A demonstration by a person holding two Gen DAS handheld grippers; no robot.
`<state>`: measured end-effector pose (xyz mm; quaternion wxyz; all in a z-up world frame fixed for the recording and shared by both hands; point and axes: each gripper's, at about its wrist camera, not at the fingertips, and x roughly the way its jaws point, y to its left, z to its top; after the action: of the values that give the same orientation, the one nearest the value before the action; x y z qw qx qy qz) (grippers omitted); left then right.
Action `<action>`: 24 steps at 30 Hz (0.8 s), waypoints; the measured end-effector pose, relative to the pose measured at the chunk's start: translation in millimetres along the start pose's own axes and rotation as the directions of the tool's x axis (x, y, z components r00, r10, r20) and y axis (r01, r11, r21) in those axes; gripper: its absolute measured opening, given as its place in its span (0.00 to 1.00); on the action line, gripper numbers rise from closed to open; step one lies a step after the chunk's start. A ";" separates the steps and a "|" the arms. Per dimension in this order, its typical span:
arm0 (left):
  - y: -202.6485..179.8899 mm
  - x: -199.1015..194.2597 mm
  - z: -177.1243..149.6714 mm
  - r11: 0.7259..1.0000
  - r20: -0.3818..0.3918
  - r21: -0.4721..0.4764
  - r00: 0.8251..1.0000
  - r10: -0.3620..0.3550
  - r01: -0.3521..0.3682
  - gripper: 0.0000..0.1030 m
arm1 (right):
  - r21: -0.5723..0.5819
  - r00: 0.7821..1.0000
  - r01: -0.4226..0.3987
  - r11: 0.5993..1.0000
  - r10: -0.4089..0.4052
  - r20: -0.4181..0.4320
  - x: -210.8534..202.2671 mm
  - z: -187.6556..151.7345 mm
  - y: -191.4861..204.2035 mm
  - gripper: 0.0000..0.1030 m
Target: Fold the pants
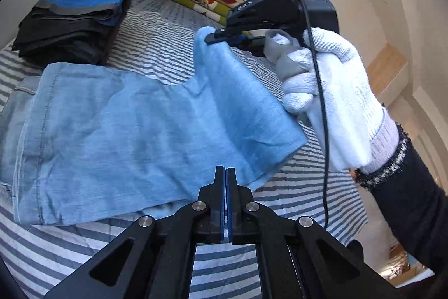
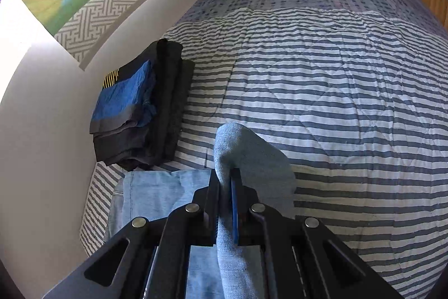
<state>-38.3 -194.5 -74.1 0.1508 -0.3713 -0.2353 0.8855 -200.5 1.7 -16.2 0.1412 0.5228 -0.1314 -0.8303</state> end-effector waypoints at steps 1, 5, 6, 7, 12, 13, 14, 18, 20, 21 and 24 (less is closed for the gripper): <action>5.7 0.5 1.2 1.000 -0.009 -0.008 1.000 0.003 -0.003 0.00 | -0.007 1.000 0.004 1.000 -0.004 -0.009 3.6 -2.5 8.6 0.06; 13.1 -8.5 7.4 1.000 0.001 0.002 1.000 0.008 -0.008 0.00 | -0.023 0.999 -0.011 1.000 0.010 -0.052 11.0 -9.9 36.1 0.06; 21.1 -13.1 9.0 1.000 0.012 -0.023 1.000 0.015 -0.015 0.00 | -0.032 0.998 -0.012 0.999 0.010 -0.061 12.1 -11.6 44.3 0.06; 33.3 -18.6 10.1 0.997 0.030 -0.065 0.999 0.030 -0.028 0.00 | -0.048 0.998 -0.002 0.999 -0.001 -0.066 13.4 -13.2 54.5 0.06; 87.6 -29.4 8.3 0.979 0.026 -0.195 0.997 0.066 -0.060 0.00 | -0.104 0.996 -0.005 0.995 -0.004 -0.094 35.5 -15.1 108.8 0.06; 95.9 -26.9 8.0 0.974 0.017 -0.220 0.998 0.059 -0.054 0.00 | -0.111 0.994 -0.014 0.994 0.001 -0.112 45.5 -16.7 119.4 0.06; 104.6 -24.1 7.8 0.970 0.010 -0.239 0.998 0.056 -0.052 0.00 | -0.110 0.991 -0.022 0.994 0.007 -0.134 57.3 -18.4 128.3 0.06; 137.6 -21.3 6.2 0.943 -0.021 -0.322 0.996 0.086 -0.088 0.10 | -0.120 0.956 -0.081 0.989 0.043 -0.289 119.2 -34.3 156.5 0.13; 148.8 -25.2 5.9 0.936 -0.022 -0.332 0.993 0.116 -0.117 0.22 | -0.130 0.938 -0.119 0.984 0.068 -0.341 135.6 -42.4 165.8 0.13; 154.0 -27.1 5.6 0.930 -0.021 -0.351 0.994 0.111 -0.111 0.34 | -0.143 0.937 -0.133 0.981 0.077 -0.340 135.5 -43.5 169.4 0.13; 161.4 -30.6 5.3 0.920 -0.002 -0.387 0.997 0.073 -0.068 0.53 | -0.186 0.943 -0.193 0.963 0.129 -0.307 114.6 -40.8 173.0 0.20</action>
<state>-36.3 -345.8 -138.2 0.0412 -0.3964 -0.3928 0.8288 -194.2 -203.9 -65.2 0.2821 0.6089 -0.0616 -0.7389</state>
